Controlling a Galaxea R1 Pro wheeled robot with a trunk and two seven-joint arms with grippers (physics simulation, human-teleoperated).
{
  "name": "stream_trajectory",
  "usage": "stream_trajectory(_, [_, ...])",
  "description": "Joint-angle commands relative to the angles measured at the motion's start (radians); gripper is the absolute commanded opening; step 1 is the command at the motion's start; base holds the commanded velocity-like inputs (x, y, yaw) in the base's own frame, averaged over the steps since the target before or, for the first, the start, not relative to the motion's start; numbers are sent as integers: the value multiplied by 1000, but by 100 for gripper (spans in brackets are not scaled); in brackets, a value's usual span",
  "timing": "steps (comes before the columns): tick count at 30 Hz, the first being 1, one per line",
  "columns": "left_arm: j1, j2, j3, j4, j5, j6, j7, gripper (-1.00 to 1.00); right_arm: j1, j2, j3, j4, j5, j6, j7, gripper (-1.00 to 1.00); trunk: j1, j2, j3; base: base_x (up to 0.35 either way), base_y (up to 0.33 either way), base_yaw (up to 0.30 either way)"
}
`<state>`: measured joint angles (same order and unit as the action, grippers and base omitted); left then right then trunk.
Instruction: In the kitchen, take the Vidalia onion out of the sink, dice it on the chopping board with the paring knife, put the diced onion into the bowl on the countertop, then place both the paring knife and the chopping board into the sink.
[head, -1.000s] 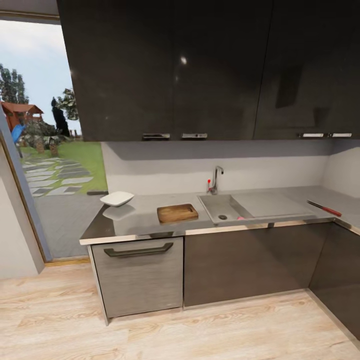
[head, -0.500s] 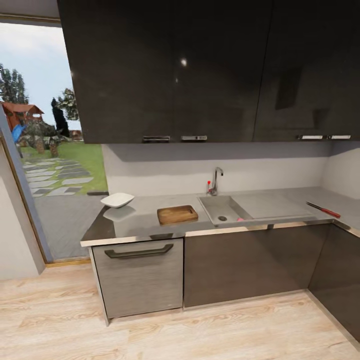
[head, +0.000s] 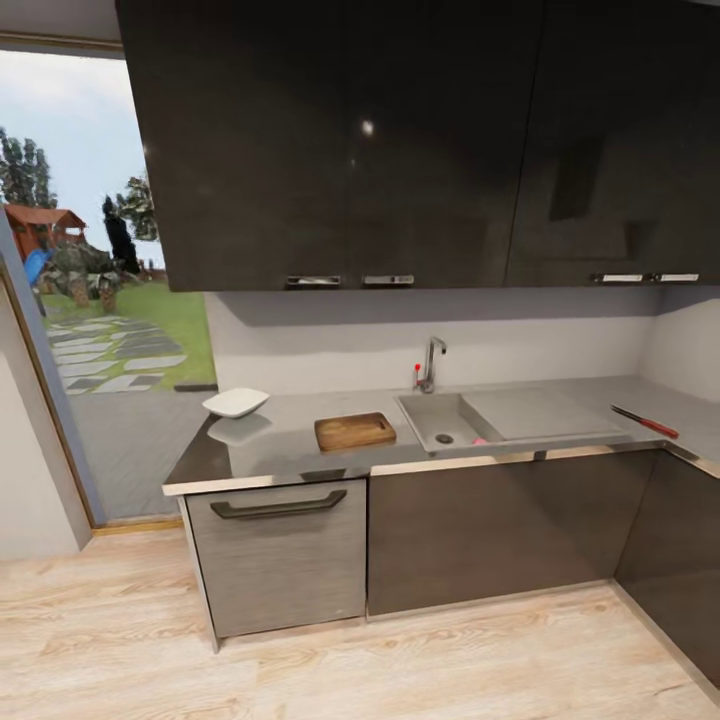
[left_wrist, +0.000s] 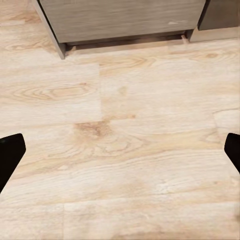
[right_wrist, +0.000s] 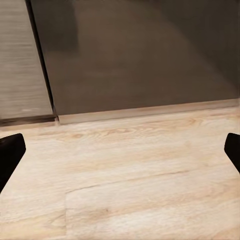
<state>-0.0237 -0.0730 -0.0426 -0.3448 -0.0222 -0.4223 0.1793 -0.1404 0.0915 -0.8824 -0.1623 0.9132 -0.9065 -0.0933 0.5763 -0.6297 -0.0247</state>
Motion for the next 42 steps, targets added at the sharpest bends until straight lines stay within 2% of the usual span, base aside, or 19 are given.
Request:
stream_trajectory(1, [-1, 0, -5, 1, -2, -2, 8, 100, -1, 0, -2, 0, 11, -1, -10, 100, -4, 6, 1, 0, 0, 0])
stream_trajectory(33, [-1, 1, -3, 1, -2, -1, 9, 100, -1, 1, -1, 0, 12, 0, -9, 100, -126, 230, 102, 0, 0, 0])
stream_trajectory(42, [-1, 1, -3, 0, -3, -2, 9, 100, 0, 1, -1, 0, 12, 1, -7, 100, -126, 230, 102, 0, 0, 0])
